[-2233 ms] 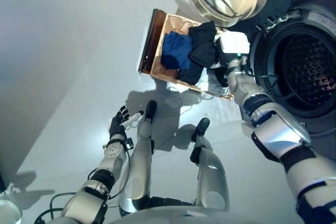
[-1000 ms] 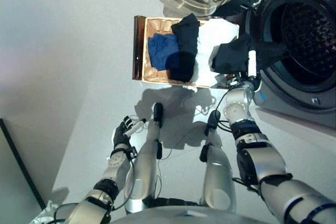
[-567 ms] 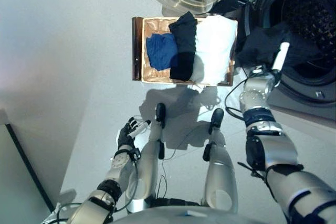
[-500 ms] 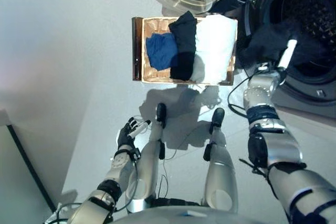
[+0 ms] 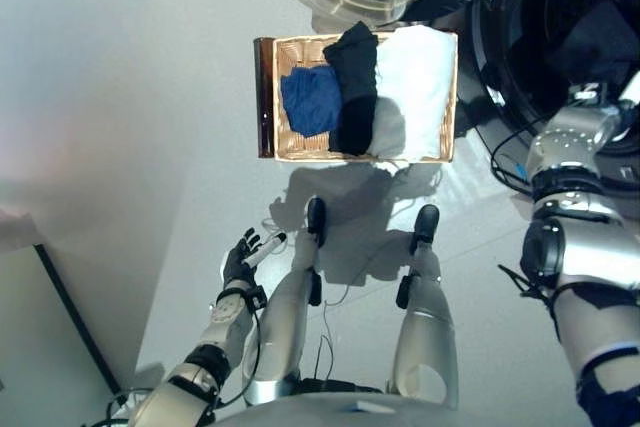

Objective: Pick up the clothes and place them into the washing machine

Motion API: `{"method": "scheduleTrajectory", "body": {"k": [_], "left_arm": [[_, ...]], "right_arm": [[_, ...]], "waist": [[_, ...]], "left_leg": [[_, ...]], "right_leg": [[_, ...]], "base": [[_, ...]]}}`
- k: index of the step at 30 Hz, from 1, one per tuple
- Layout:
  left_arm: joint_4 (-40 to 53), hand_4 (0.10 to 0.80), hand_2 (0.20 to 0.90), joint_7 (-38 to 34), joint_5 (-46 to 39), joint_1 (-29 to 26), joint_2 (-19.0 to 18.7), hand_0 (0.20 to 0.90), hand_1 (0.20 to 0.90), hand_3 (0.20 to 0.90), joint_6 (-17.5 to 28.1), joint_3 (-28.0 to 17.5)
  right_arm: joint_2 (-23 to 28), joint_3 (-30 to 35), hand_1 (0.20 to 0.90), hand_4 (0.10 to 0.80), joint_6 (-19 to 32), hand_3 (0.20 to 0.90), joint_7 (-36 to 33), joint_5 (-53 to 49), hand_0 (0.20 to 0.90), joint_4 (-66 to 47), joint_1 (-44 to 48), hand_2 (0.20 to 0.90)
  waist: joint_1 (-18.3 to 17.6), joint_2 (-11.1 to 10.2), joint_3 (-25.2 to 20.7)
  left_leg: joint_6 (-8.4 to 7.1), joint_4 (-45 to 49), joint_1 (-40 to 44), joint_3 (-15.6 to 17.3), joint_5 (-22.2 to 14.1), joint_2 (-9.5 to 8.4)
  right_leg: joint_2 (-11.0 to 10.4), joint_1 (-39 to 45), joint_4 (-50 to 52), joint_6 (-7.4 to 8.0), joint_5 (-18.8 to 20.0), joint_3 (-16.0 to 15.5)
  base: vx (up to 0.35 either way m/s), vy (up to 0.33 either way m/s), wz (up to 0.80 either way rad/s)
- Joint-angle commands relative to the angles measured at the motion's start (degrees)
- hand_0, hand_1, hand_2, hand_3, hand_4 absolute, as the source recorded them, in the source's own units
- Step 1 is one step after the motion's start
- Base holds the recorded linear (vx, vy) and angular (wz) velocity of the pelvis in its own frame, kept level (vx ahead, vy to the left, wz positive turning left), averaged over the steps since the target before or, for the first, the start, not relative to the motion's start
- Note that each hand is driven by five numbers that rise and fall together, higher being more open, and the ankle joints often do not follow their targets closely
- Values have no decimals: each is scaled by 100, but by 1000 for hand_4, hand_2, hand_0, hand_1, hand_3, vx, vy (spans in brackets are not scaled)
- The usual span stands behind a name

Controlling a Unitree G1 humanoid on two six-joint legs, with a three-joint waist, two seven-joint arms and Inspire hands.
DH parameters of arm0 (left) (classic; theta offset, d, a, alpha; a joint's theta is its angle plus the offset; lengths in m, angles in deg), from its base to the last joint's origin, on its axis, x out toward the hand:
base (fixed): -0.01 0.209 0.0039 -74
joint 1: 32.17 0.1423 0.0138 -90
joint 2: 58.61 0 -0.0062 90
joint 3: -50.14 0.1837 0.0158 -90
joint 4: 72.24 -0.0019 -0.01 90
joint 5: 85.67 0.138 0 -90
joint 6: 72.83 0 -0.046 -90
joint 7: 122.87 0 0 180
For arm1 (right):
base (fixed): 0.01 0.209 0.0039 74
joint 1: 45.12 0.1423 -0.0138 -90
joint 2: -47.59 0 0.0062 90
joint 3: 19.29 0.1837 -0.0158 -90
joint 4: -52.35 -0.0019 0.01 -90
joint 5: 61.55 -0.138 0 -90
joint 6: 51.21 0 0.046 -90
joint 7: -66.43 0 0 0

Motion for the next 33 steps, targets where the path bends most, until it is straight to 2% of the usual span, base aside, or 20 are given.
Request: {"method": "scheduleTrajectory", "body": {"k": [1,14,15,16,33], "left_arm": [[-1,800,900,-39,-194,383,-174,900,900,900,177,186],[13,800,900,-58,-187,309,-183,900,900,900,200,202],[14,800,900,-59,-187,309,-183,900,900,900,200,202],[9,800,900,-66,-185,325,-178,900,900,900,196,198],[-82,800,900,-153,-266,169,-182,900,900,900,219,92]], "right_arm": [[1126,-667,200,300,231,200,294,185,200,-175,822,200],[1433,-1059,200,300,28,200,347,241,200,159,1336,200],[1435,-1061,348,406,27,348,350,240,348,164,1341,348],[1462,-1073,900,800,-6,900,311,294,900,230,1359,900],[1189,-1116,900,800,19,900,295,347,900,105,1341,900]], "waist": [[-42,243,-251],[-35,225,-275],[-35,226,-275],[-29,229,-276],[-100,168,-257]], "left_leg": [[-681,-49,-333,34,14,337],[-693,-49,-435,81,21,348],[-693,-49,-436,81,22,348],[-695,-49,-437,80,21,345],[-671,-49,-387,101,-7,327]], "right_leg": [[-252,-385,1108,228,-954,675],[-197,-553,1139,217,-955,763],[-198,-554,1139,217,-955,763],[-200,-553,1135,214,-955,762],[-184,-445,1039,182,-903,815]], "base": [[6,0,-7],[11,-3,-1],[0,0,0],[0,0,0],[0,0,0]]}}
